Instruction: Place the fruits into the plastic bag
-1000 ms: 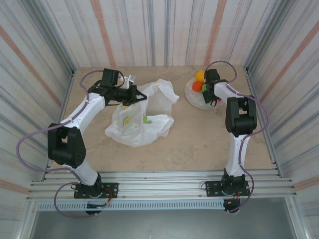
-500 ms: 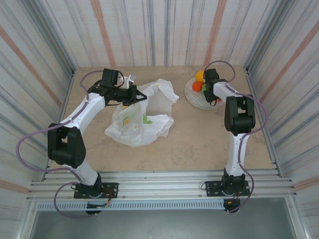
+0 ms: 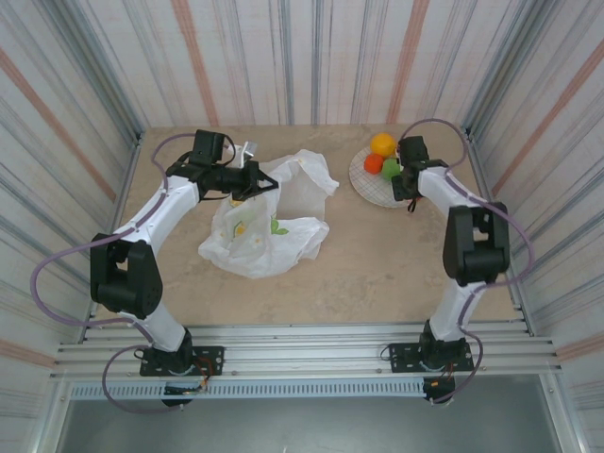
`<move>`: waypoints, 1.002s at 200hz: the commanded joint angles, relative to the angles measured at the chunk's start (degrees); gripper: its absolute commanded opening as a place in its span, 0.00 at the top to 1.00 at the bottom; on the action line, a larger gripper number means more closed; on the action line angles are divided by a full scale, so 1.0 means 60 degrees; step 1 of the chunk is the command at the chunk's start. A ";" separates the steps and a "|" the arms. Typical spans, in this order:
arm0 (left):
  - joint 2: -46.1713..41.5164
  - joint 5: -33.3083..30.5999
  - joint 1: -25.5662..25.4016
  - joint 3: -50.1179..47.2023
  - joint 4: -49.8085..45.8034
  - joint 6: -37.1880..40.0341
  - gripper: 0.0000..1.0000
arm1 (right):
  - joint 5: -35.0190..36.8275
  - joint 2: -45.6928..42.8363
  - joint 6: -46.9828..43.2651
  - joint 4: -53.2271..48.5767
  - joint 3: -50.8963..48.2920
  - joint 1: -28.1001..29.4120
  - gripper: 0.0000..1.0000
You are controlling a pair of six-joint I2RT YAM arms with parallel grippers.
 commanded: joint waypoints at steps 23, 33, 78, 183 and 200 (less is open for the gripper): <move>0.0008 0.0340 0.0072 0.0005 0.0195 -0.0144 1.00 | -0.4356 -0.3147 0.3092 0.1679 -0.2925 0.0806 0.54; 0.0005 0.0367 0.0065 0.0005 0.0223 -0.0153 1.00 | -0.4824 -0.3587 0.3663 0.2394 -0.3628 0.1155 0.54; -0.0036 0.0405 0.0061 0.0005 0.0239 -0.0186 1.00 | -0.4917 -0.4161 0.6439 0.6016 -0.5590 0.2632 0.54; -0.0098 0.0522 -0.0154 -0.0017 0.0356 -0.0230 1.00 | -0.2445 -0.1110 1.1030 1.0113 -0.5009 0.5173 0.54; -0.0094 0.0570 -0.0181 -0.0035 0.0393 -0.0244 1.00 | -0.2127 -0.0559 1.2070 1.0382 -0.4828 0.5350 0.54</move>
